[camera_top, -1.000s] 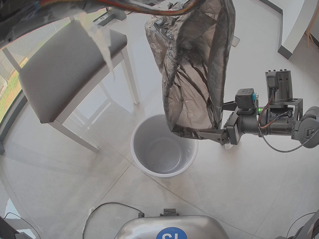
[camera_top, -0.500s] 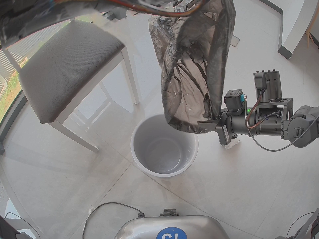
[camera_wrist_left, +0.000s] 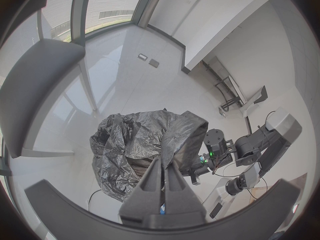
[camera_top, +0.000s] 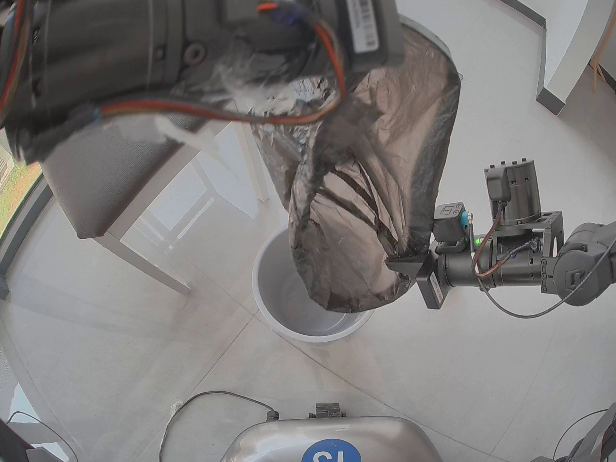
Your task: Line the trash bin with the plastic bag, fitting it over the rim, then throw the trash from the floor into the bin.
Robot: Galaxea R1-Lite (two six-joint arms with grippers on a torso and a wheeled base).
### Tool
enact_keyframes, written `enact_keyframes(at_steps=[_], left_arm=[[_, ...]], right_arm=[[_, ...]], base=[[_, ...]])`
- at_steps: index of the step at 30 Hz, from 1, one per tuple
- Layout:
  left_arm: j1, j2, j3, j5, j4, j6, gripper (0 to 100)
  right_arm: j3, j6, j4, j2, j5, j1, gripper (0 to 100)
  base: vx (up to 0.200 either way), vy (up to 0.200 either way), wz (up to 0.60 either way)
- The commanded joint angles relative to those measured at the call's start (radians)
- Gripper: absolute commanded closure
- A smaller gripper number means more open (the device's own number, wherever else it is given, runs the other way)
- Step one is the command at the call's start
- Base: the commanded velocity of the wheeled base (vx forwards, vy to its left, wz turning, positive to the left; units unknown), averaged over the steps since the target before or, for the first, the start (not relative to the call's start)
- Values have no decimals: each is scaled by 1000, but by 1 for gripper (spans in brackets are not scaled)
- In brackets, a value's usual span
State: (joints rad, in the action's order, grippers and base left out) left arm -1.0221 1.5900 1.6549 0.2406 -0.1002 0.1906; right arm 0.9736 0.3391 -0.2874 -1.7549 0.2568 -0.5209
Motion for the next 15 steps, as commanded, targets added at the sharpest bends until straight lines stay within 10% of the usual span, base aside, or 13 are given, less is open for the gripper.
enact_keyframes(at_steps=[1, 15], left_arm=[[50, -101, -144, 0, -21, 3, 100], [93, -151, -271, -3, -236, 92, 100]], right_arm=[[-84, 4, -9, 23, 4, -16, 100], [-280, -9, -44, -15, 12, -139, 100]], base=[[0, 0, 0], [0, 0, 0]])
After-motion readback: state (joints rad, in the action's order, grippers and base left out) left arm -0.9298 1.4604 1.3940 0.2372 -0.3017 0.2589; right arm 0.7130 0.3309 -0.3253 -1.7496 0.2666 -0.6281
